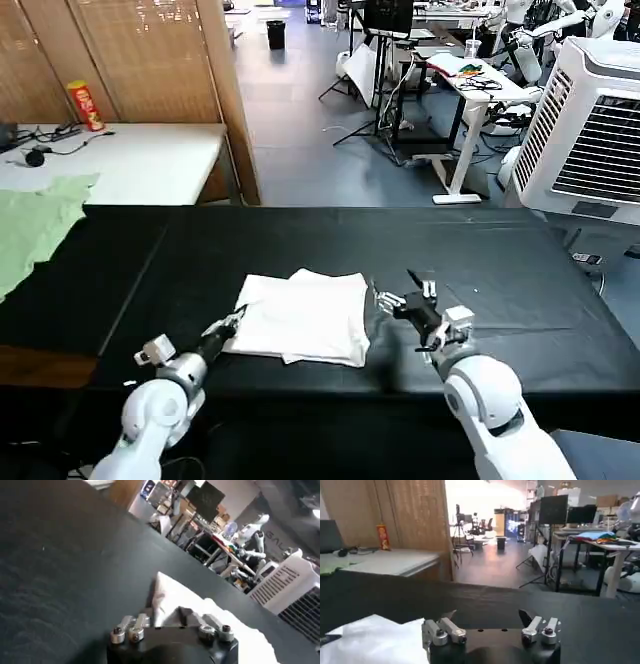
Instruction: Fold and organize the clothes.
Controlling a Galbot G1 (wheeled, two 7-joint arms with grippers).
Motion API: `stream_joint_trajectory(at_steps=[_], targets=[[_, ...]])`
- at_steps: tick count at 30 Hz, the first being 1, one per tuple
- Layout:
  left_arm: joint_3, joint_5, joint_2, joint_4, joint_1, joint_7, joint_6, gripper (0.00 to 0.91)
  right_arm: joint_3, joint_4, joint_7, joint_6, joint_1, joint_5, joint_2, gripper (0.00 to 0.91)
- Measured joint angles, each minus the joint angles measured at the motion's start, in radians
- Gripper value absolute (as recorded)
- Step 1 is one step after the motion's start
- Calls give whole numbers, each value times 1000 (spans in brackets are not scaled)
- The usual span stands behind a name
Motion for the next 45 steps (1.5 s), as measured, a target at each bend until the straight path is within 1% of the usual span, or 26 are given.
stream_joint_trajectory(at_steps=[4,8,11,15,23,27,31,36,39,43,44,45], targets=[[-2,50,5,-13,-2,-1,-4,0,12,1,2,2,-5,-5,1,878],[-10,179,29,-35,-8,-1,-20,0,25,-1,3,8,-12,-29,0,878],[-28,290,74,-50,-11,-2,-29,0,38,-6,4,9,-18,-33,0,878],[-71,403,164,-58,-4,-3,-32,0,45,-14,8,9,-20,-44,6,878],[-187,530,397,-77,3,-5,-57,0,43,-19,10,11,-21,-59,18,878],[-208,583,460,-117,0,-18,-51,0,40,-22,10,15,-26,-70,27,878],[-174,616,450,-189,7,-36,-15,0,40,-17,8,15,-40,-83,35,878],[-62,599,358,-251,12,-74,13,0,55,-4,5,18,-63,-85,27,878],[28,550,285,-266,-7,-104,22,0,56,-4,4,18,-75,-85,31,878],[135,573,181,-257,-54,-112,14,0,41,-2,-2,16,-84,-83,42,878],[158,580,156,-250,-62,-109,10,673,37,-1,-4,15,-86,-82,43,878],[180,587,134,-245,-66,-104,8,878,34,0,-6,12,-88,-80,43,878]])
